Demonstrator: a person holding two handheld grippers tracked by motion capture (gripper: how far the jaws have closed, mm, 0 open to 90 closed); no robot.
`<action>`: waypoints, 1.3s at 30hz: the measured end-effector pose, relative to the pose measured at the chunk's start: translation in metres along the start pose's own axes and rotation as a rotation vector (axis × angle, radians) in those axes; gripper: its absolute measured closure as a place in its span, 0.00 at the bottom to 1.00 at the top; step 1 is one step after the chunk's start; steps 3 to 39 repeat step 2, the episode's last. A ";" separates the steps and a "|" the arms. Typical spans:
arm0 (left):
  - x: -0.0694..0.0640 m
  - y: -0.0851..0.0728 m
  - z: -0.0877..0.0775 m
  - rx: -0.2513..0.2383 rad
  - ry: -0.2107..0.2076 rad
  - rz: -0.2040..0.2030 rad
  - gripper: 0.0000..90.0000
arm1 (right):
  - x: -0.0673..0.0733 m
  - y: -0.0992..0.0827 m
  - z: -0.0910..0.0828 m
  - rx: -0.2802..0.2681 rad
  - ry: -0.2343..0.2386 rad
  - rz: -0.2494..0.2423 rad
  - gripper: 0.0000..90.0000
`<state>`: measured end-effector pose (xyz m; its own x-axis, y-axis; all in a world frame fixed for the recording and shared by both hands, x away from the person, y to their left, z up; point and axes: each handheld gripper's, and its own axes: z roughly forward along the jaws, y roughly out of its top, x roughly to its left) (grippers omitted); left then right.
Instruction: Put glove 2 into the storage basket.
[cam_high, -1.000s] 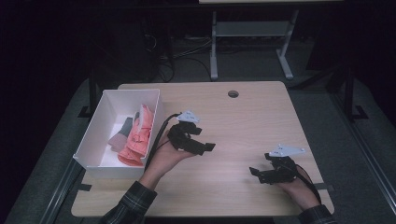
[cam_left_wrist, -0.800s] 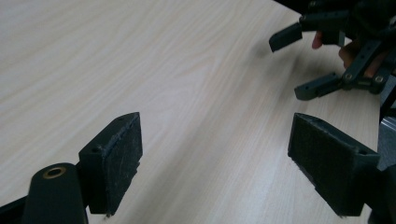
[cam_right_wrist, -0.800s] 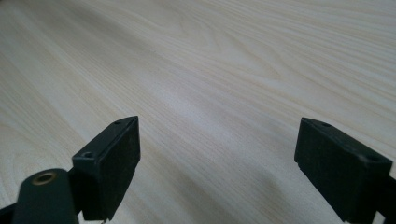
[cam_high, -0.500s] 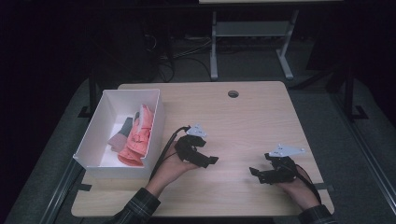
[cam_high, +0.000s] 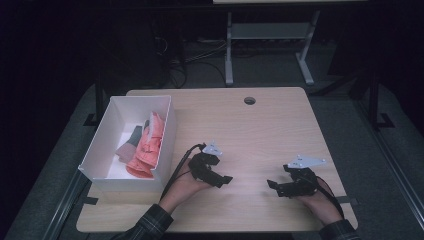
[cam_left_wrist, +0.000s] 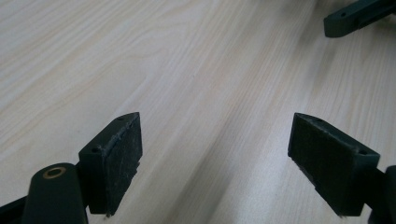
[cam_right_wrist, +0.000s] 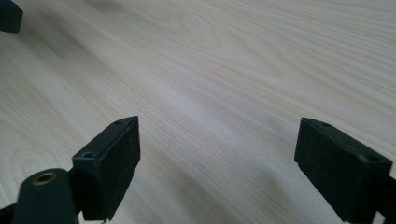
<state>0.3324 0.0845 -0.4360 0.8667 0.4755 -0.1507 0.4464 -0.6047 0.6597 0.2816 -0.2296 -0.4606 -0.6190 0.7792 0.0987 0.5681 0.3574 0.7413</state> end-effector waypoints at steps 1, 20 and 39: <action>0.000 -0.001 0.000 0.003 0.000 0.005 0.19 | 0.000 0.000 0.000 0.000 0.001 -0.001 0.16; 0.000 -0.002 0.001 0.002 -0.001 0.004 0.19 | 0.000 0.000 0.000 0.001 0.002 -0.004 0.16; 0.000 -0.002 0.001 0.002 -0.001 0.004 0.19 | 0.000 0.000 0.000 0.001 0.002 -0.004 0.16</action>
